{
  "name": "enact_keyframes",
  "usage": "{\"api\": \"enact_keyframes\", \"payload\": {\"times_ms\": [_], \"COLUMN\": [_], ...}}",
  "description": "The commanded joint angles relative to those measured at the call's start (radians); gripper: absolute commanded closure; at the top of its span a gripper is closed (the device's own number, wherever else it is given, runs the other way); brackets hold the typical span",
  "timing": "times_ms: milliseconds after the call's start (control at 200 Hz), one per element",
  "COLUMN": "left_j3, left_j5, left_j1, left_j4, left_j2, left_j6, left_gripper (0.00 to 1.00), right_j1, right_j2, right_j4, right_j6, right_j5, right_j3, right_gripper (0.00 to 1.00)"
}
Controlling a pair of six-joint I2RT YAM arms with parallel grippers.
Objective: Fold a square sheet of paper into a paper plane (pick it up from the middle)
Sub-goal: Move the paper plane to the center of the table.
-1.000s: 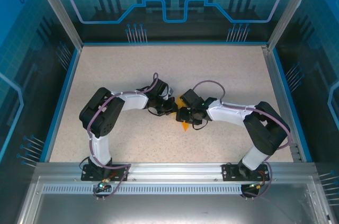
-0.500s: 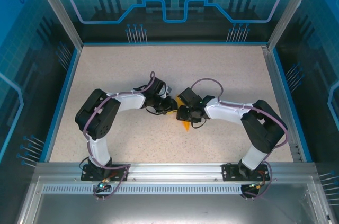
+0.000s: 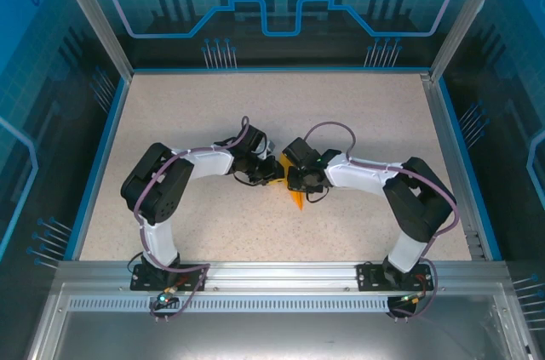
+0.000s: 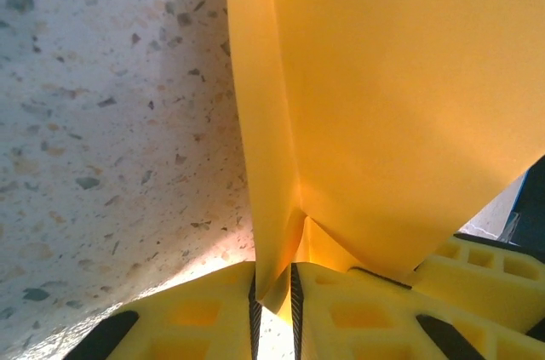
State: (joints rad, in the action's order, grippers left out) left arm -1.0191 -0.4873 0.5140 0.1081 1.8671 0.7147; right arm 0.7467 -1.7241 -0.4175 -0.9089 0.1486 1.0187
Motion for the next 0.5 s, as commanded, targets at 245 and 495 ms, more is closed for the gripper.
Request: {"api": "enact_keyframes", "payload": {"times_ms": [245, 495], "left_j3": [0.008, 0.049], "left_j5": [0.061, 0.246], "left_j1": [-0.033, -0.055], "left_j4": [0.087, 0.176], "left_j2": [-0.079, -0.172], "left_j6": [-0.008, 0.020], "left_gripper": [0.74, 0.57], "right_j1": [0.023, 0.036], "right_j2": [-0.069, -0.106], "right_j4": [-0.078, -0.128], "right_j6": [0.007, 0.000], "right_j5": [0.044, 0.088], "right_j3": [0.074, 0.117], "right_gripper": [0.73, 0.74]}}
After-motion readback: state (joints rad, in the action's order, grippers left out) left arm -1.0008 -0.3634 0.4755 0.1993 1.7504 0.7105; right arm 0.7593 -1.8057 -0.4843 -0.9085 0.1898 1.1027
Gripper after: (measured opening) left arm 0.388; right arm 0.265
